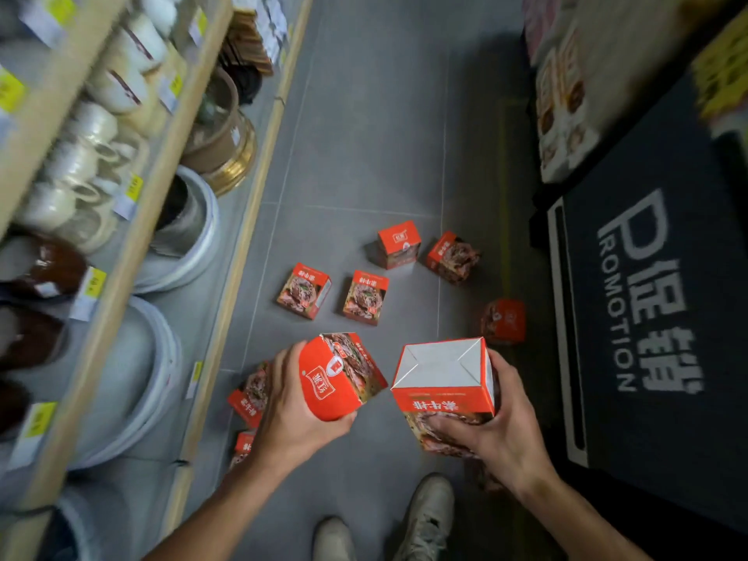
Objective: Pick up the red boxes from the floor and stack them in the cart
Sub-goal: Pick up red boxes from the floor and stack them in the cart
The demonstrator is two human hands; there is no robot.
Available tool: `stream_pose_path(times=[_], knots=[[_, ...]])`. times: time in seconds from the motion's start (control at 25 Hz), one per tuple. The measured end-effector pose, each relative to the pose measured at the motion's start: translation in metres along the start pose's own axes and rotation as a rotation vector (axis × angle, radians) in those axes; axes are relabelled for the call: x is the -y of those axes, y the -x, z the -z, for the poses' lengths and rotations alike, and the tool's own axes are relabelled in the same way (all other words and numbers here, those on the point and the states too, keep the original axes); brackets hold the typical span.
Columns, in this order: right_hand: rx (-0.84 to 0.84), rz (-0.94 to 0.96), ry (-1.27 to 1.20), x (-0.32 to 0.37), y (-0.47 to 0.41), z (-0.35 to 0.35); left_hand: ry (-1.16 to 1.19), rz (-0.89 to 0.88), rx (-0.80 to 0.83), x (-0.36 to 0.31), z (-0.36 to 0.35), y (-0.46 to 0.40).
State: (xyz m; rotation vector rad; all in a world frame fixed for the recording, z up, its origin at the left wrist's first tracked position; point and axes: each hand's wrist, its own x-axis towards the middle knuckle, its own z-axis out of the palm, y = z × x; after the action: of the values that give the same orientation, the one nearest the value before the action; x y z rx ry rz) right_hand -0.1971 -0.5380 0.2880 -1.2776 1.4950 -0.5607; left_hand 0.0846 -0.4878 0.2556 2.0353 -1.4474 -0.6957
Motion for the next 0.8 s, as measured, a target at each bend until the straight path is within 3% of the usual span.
stream_pose_path(times=[0.36,0.6,0.8], knots=[[-0.082,0.292,0.066,0.252,0.106,0.071,0.067,-0.110,-0.100,-0.189,0.243,0.019],[-0.106,0.438,0.056,0.359,0.167,0.081,0.045,-0.212,-0.211,-0.251,0.363,0.045],[-0.081,0.540,0.054,0.409,0.199,0.077,0.026,-0.243,-0.290,-0.275,0.426,0.069]])
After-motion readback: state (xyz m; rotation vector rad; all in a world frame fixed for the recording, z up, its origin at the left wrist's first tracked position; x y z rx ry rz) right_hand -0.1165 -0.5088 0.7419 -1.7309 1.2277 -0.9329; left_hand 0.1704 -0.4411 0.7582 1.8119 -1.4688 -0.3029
